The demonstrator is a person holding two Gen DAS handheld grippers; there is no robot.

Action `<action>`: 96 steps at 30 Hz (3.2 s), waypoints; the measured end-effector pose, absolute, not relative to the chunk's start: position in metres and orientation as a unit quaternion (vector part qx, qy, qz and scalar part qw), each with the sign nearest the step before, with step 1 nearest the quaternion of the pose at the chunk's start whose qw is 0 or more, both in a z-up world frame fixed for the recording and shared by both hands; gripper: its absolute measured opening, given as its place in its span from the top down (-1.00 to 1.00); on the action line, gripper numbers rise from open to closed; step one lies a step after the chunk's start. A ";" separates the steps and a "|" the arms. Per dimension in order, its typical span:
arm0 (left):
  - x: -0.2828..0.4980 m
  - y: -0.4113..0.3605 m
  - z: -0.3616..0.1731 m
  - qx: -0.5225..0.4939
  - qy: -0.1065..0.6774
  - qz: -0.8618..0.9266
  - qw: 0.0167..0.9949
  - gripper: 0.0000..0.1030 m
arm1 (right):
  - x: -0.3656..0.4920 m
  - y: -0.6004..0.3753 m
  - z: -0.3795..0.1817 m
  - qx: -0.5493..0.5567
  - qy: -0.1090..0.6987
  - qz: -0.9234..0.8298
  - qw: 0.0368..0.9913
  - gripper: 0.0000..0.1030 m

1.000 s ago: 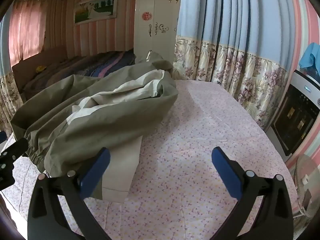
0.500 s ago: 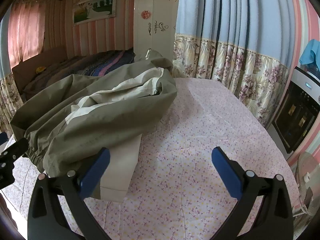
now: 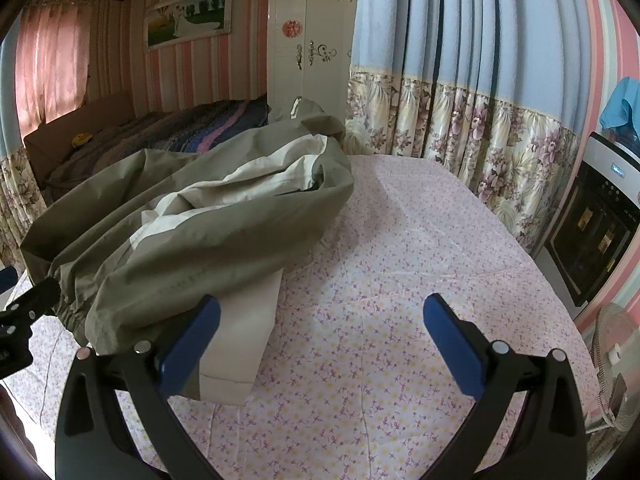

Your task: Fold large clothes

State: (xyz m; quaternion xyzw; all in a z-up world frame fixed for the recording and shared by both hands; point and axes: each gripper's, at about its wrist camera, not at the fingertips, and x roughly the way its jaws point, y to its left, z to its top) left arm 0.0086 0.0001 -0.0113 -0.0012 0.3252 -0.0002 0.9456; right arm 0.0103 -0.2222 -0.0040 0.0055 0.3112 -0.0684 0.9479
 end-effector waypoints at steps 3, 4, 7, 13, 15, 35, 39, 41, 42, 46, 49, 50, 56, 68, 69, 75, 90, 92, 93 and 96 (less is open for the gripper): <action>0.009 0.000 -0.011 -0.001 0.325 0.000 0.946 -0.94 | 0.010 -0.221 -0.003 0.003 0.309 -0.069 0.949 -0.97; 0.009 0.000 -0.012 -0.001 0.326 -0.001 0.946 -0.94 | 0.011 -0.221 -0.003 0.003 0.309 -0.069 0.949 -0.97; 0.009 0.000 -0.012 -0.001 0.326 -0.001 0.945 -0.94 | 0.011 -0.221 -0.003 0.004 0.309 -0.069 0.949 -0.97; 0.010 0.001 -0.012 -0.001 0.327 -0.001 0.945 -0.94 | 0.011 -0.223 -0.003 0.004 0.309 -0.069 0.949 -0.97; 0.010 0.001 -0.011 -0.001 0.326 -0.001 0.945 -0.94 | 0.011 -0.222 -0.004 0.005 0.310 -0.069 0.948 -0.97; 0.018 0.003 -0.012 -0.003 0.335 0.005 0.942 -0.94 | 0.017 -0.218 -0.004 -0.004 0.312 -0.070 0.948 -0.97; 0.022 0.004 -0.014 0.000 0.337 0.007 0.942 -0.94 | 0.021 -0.218 -0.005 -0.003 0.315 -0.070 0.946 -0.97; 0.024 0.004 -0.015 0.003 0.338 0.008 0.941 -0.94 | 0.023 -0.218 -0.006 -0.001 0.317 -0.069 0.946 -0.97; 0.024 0.005 -0.016 0.004 0.338 0.008 0.941 -0.94 | 0.024 -0.218 -0.006 0.000 0.318 -0.067 0.946 -0.97; 0.026 0.007 -0.018 0.007 0.339 0.005 0.941 -0.94 | 0.023 -0.217 -0.002 -0.004 0.300 -0.064 0.952 -0.97; 0.023 0.008 -0.017 0.010 0.335 -0.008 0.942 -0.94 | 0.011 -0.214 0.009 -0.022 0.237 -0.076 0.968 -0.97; 0.022 0.010 -0.017 0.016 0.330 -0.013 0.944 -0.94 | 0.012 -0.214 0.010 -0.025 0.232 -0.073 0.970 -0.97; 0.021 0.033 -0.011 0.042 0.301 0.017 0.953 -0.94 | 0.039 -0.212 0.000 -0.007 0.285 0.004 0.959 -0.97; 0.067 0.096 -0.004 0.030 0.320 0.047 0.946 -0.94 | 0.091 -0.183 0.035 -0.023 0.296 0.068 0.953 -0.97; 0.073 0.099 -0.007 0.025 0.326 0.042 0.944 -0.94 | 0.097 -0.178 0.033 -0.026 0.303 0.076 0.950 -0.97; 0.108 0.111 -0.037 0.022 0.373 0.016 0.928 -0.44 | 0.128 -0.129 0.015 -0.046 0.354 0.143 0.923 -0.66; 0.153 0.165 -0.073 -0.011 0.431 -0.041 0.901 0.75 | 0.201 -0.078 -0.041 -0.076 0.456 0.181 0.868 0.41; 0.155 0.169 -0.071 -0.005 0.432 -0.045 0.901 0.84 | 0.204 -0.074 -0.042 -0.092 0.453 0.180 0.868 0.70; 0.157 0.169 -0.070 0.003 0.432 -0.043 0.901 0.88 | 0.205 -0.074 -0.042 -0.100 0.451 0.180 0.869 0.87; 0.158 0.167 -0.069 0.021 0.434 -0.042 0.900 0.96 | 0.202 -0.075 -0.036 -0.122 0.437 0.188 0.871 0.93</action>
